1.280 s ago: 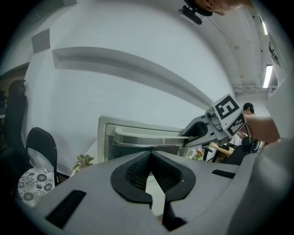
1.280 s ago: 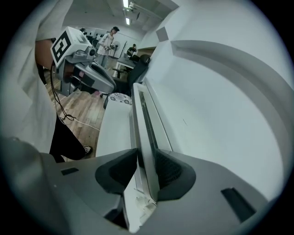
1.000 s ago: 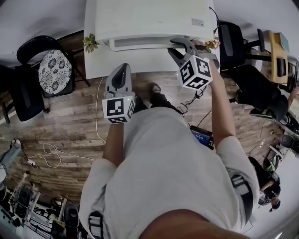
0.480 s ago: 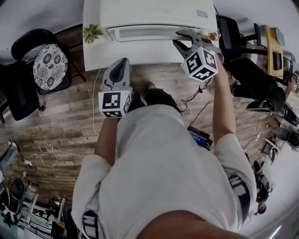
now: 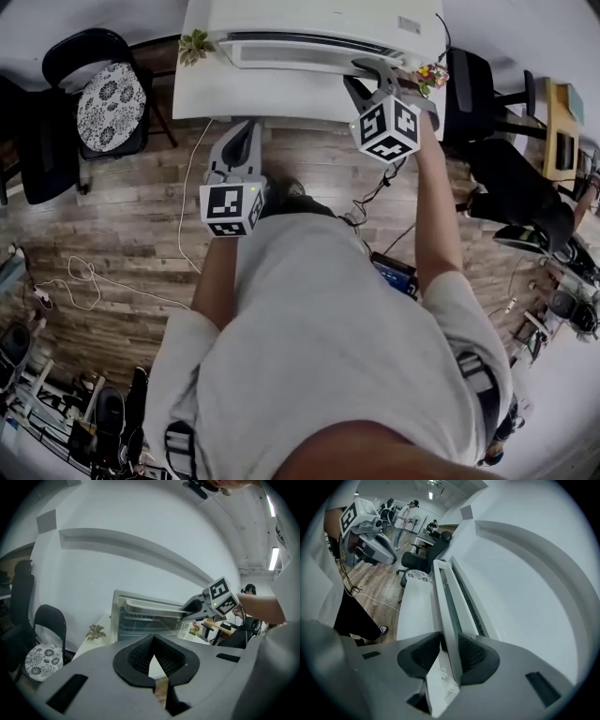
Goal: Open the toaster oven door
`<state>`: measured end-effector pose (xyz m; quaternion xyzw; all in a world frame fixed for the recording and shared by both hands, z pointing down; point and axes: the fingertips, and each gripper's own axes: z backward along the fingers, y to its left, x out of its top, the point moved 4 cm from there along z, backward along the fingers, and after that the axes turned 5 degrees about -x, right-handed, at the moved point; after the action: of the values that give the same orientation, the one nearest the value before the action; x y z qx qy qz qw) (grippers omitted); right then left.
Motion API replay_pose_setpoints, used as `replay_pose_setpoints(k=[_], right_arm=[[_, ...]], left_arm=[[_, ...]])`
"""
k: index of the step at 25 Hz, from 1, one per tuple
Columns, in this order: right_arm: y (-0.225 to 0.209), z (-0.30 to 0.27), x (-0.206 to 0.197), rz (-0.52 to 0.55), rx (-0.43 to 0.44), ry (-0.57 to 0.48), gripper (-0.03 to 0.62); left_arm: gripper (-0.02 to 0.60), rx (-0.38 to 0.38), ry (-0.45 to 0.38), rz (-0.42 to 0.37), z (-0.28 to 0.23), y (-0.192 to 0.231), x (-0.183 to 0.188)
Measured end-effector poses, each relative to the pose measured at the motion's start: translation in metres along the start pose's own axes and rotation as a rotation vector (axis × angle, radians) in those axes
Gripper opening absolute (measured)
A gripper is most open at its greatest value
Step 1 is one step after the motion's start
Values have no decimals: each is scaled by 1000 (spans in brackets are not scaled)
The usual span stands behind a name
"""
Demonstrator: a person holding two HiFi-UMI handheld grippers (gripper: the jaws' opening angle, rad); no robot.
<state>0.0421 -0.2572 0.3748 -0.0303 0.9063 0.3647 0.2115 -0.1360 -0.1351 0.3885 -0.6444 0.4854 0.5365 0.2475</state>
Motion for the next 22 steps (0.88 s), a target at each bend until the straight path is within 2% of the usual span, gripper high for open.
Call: replay_pose_setpoints(k=[9,18,22], right_arm=[[16,10,-4,1,0,-27,115],[29,20,-3,-12,23,-58,112],[33,24,-2,-64,67,-94,112]], left_arm=[[18,76,26,30,25,-43,-31],[17,131,0,27,45,-53,-28],[17,132,1,22,46,-56,-28]])
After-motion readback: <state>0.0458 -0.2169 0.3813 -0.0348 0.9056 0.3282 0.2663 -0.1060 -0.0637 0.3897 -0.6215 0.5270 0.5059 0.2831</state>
